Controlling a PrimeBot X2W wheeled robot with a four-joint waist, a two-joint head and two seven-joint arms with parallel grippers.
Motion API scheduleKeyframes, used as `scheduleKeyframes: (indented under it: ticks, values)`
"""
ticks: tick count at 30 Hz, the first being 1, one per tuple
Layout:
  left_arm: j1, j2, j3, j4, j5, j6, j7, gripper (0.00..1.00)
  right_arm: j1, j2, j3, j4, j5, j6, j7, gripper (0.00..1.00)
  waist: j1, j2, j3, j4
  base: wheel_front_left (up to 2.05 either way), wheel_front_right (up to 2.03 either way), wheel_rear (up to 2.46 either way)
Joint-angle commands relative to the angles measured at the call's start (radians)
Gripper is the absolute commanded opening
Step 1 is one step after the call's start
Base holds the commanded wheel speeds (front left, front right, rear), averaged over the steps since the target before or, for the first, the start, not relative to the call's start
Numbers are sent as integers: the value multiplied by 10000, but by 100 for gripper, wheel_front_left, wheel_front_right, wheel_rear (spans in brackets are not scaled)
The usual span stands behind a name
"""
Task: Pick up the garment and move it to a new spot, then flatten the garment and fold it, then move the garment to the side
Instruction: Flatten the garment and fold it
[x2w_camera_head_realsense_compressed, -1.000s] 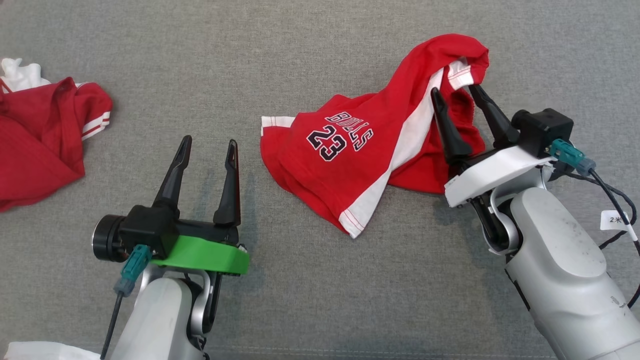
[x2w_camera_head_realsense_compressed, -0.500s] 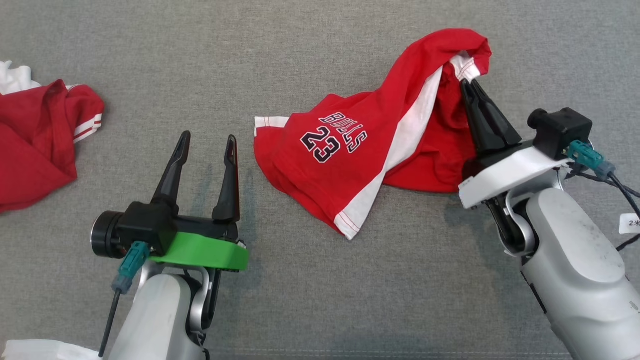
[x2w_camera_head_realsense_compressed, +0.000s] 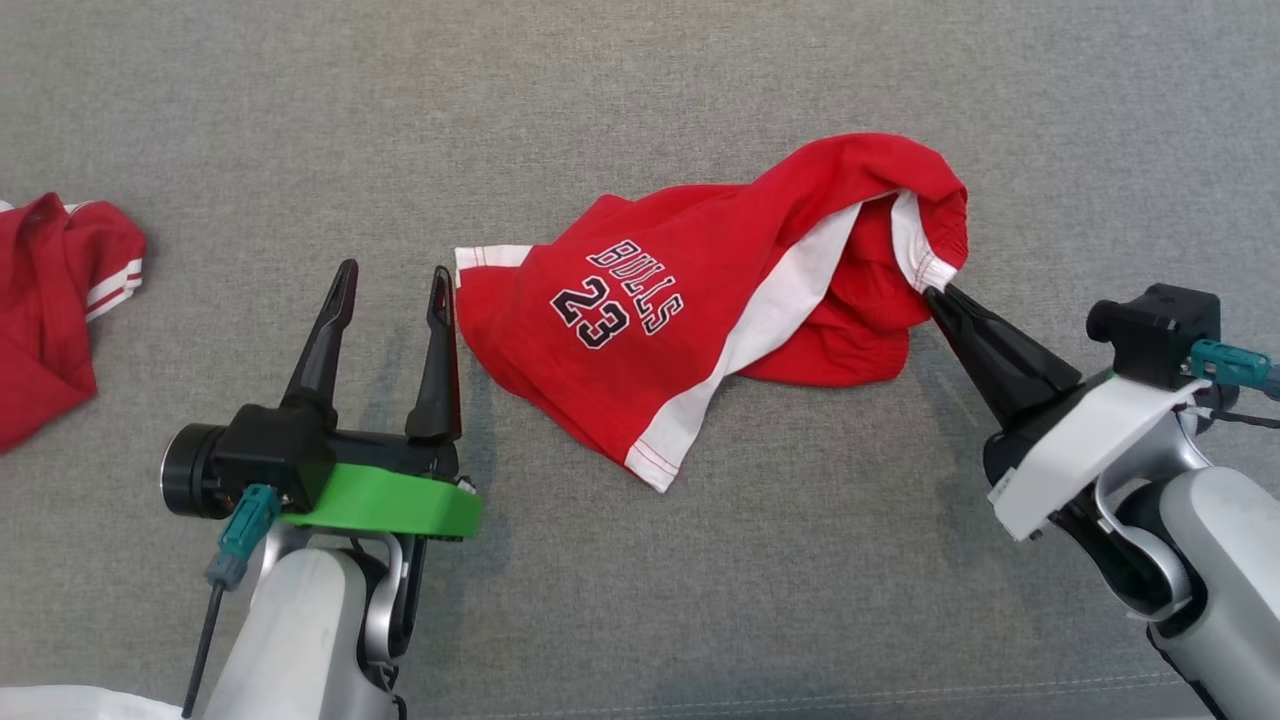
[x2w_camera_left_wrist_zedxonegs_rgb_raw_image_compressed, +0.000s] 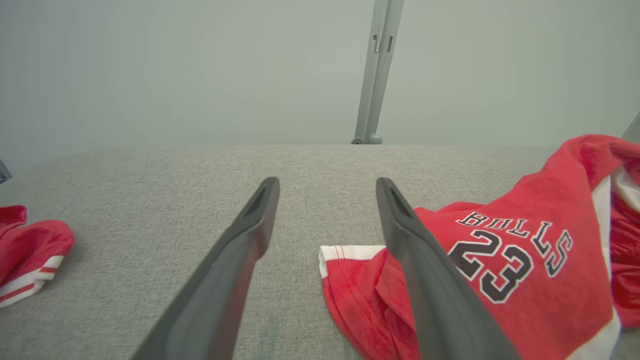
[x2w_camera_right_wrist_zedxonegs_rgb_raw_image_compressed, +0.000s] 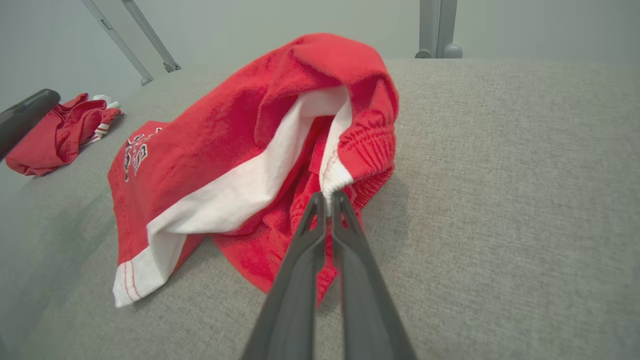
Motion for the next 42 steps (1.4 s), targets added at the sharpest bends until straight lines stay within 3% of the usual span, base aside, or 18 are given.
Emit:
scheduleKeyframes:
  ticks: [1,10,16,25,34,42]
  values:
    - [59,66,55,-44,51,50,-41,100,348,-240,-54,-431,336,1,388,0,0,0,23,-115,0,0,0]
    - [57,193,111,-106,56,57,-42,100,1520,-842,-413,-2262,1798,1,1894,0,0,0,99,-264,0,0,0]
    - [58,257,119,-142,58,74,-42,100,1937,-616,-1285,-2771,2339,2,1818,0,0,0,115,-350,0,0,0]
    - [-134,317,-16,-169,58,39,7,100,1485,-225,-1567,-1329,2762,2,1097,0,0,0,196,-220,0,0,0]
    - [-238,290,-116,-128,-23,81,16,100,508,-90,-878,932,3139,2,88,0,0,0,352,44,0,0,0]
    - [-175,286,-129,-121,-78,160,-5,100,-24,-322,-89,1852,3383,1,-734,3,0,0,358,121,0,0,0]
